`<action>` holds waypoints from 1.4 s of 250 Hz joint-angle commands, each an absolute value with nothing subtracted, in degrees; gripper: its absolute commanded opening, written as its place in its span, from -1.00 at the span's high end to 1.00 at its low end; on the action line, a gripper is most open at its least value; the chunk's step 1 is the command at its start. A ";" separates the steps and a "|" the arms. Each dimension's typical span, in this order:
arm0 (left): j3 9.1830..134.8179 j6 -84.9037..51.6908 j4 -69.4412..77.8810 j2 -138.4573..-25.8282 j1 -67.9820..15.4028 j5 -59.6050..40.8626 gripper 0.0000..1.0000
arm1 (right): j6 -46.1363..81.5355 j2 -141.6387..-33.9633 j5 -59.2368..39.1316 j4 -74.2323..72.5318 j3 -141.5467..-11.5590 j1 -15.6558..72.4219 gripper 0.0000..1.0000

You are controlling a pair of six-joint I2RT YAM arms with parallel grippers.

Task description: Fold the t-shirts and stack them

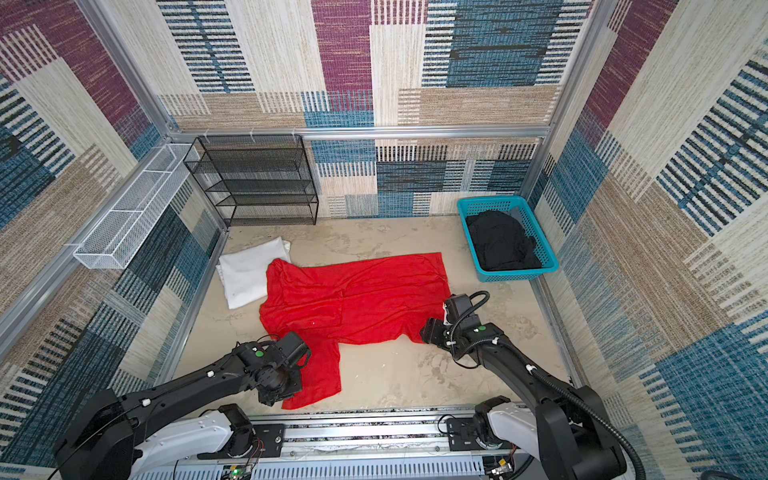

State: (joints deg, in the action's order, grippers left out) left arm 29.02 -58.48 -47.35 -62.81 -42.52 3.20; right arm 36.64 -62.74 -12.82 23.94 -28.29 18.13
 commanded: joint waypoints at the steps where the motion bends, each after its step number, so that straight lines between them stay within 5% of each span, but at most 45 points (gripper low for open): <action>1: 32.83 -58.81 -50.85 -60.64 -42.25 11.51 1.00 | 42.99 -60.11 -9.00 22.29 -27.04 18.04 -0.27; 45: 36.03 -58.27 -55.28 -57.91 -41.78 15.56 1.00 | 46.61 -58.62 -7.08 21.95 -24.81 16.79 -0.02; 196: 32.78 -58.36 -53.59 -53.97 -41.40 13.71 1.00 | 43.91 -62.36 -9.58 23.79 -23.26 8.00 0.30; 230: 32.53 -58.29 -52.91 -53.97 -41.32 13.58 1.00 | 43.44 -63.24 -10.41 22.71 -22.67 8.00 0.54; 257: 32.64 -58.21 -52.95 -53.70 -41.29 13.19 1.00 | 42.94 -63.07 -10.96 22.83 -23.42 8.00 1.00; 350: 36.33 -59.18 -60.63 -46.04 -41.31 13.80 1.00 | 43.25 -51.49 -6.99 34.04 -33.07 7.99 1.00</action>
